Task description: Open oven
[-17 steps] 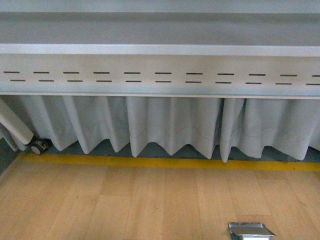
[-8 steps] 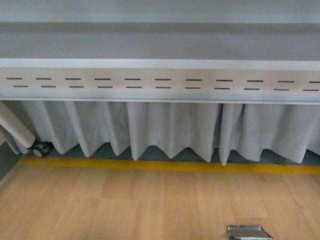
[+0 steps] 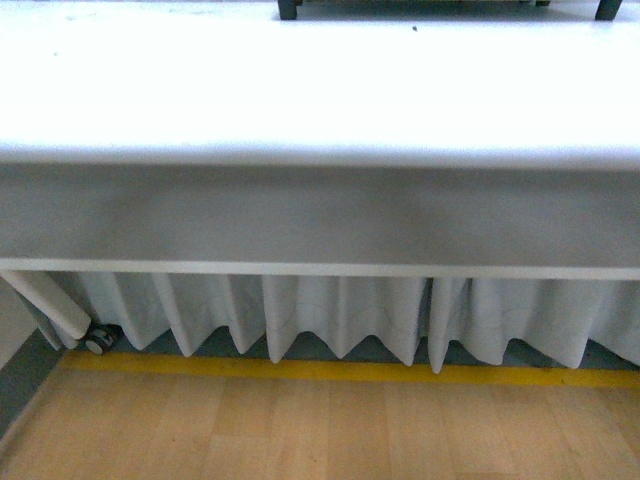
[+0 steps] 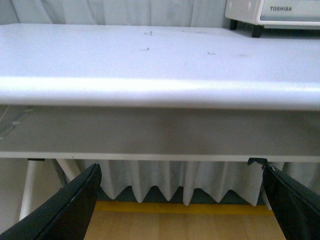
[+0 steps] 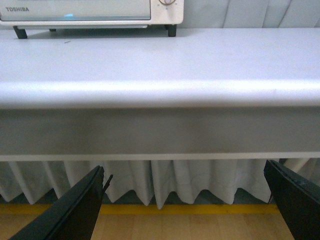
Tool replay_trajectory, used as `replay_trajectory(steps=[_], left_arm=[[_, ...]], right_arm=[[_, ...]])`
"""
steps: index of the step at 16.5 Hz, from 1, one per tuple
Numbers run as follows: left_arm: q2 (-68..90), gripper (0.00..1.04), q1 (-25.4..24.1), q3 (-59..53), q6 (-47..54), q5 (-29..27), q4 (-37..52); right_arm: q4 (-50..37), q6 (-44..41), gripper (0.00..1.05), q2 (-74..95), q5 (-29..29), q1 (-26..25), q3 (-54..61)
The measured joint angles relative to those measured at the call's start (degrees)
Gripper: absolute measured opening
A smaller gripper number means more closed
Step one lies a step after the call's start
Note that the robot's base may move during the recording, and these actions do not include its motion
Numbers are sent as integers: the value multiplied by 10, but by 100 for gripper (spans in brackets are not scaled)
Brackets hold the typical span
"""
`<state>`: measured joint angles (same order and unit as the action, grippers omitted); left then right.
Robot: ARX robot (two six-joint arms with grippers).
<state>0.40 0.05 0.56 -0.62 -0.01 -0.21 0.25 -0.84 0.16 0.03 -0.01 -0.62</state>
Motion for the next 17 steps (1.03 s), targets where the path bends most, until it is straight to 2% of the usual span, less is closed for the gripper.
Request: replay_trajectory(steps=[17], left_arm=[[0, 98, 0, 0, 0, 0, 2]], right_arm=[[-3, 0, 98, 0, 0, 0, 0]])
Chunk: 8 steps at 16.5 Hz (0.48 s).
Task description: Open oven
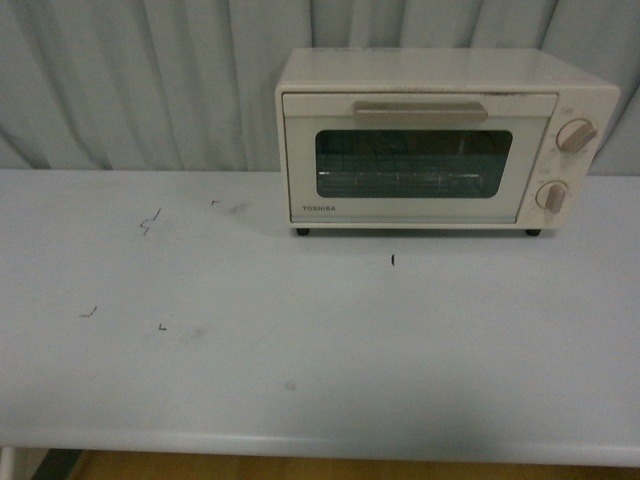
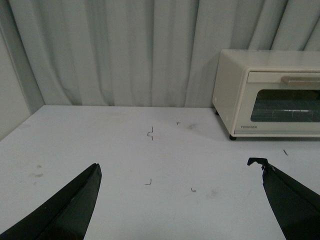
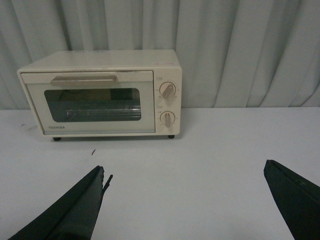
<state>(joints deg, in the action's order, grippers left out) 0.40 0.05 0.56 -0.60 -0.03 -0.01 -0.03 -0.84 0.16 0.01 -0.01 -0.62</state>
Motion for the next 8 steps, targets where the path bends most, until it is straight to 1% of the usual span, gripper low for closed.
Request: replay_trajectory(steps=[8], left_arm=[[0, 98, 0, 0, 0, 0, -2]], right_arm=[[3, 0, 98, 0, 0, 0, 0]])
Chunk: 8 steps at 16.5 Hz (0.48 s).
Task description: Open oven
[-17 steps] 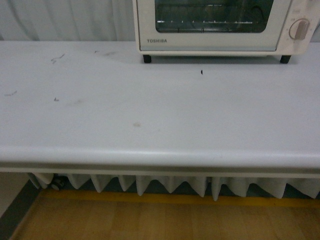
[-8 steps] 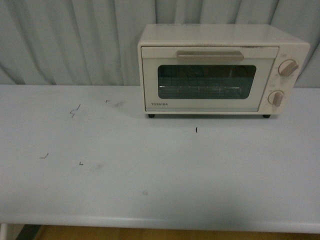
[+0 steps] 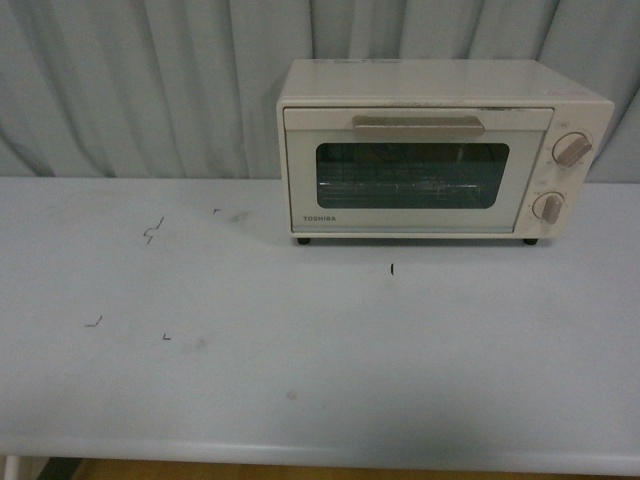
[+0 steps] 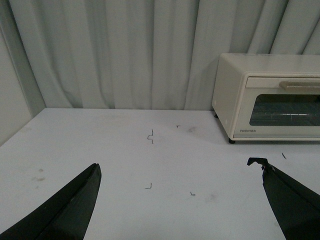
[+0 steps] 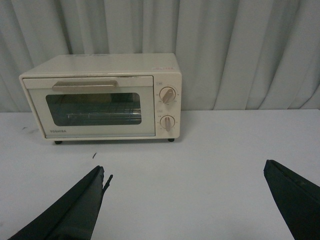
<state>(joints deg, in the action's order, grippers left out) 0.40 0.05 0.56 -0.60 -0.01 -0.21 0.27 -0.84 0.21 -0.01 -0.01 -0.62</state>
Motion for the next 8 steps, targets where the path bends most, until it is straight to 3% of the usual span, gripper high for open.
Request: replay_trajectory(steps=[8], left_arm=[[0, 98, 0, 0, 0, 0, 0]], right_arm=[[-1, 0, 98, 0, 0, 0, 0]])
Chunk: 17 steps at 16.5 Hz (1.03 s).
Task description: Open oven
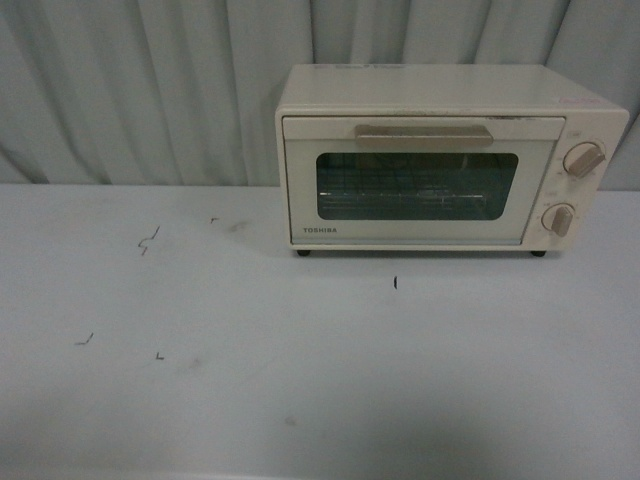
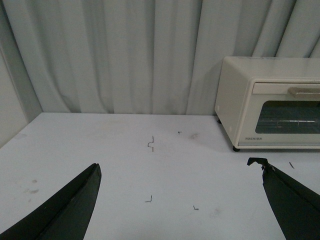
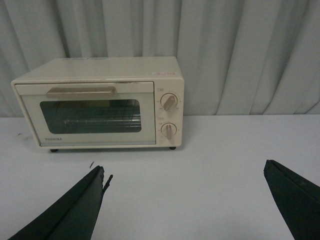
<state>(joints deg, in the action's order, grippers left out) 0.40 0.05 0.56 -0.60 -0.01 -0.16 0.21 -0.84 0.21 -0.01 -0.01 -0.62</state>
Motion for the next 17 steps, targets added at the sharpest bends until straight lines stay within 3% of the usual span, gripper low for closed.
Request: replay_trajectory(steps=[17], left_arm=[[0, 98, 0, 0, 0, 0, 0]], right_arm=[[0, 0, 98, 0, 0, 0, 0]])
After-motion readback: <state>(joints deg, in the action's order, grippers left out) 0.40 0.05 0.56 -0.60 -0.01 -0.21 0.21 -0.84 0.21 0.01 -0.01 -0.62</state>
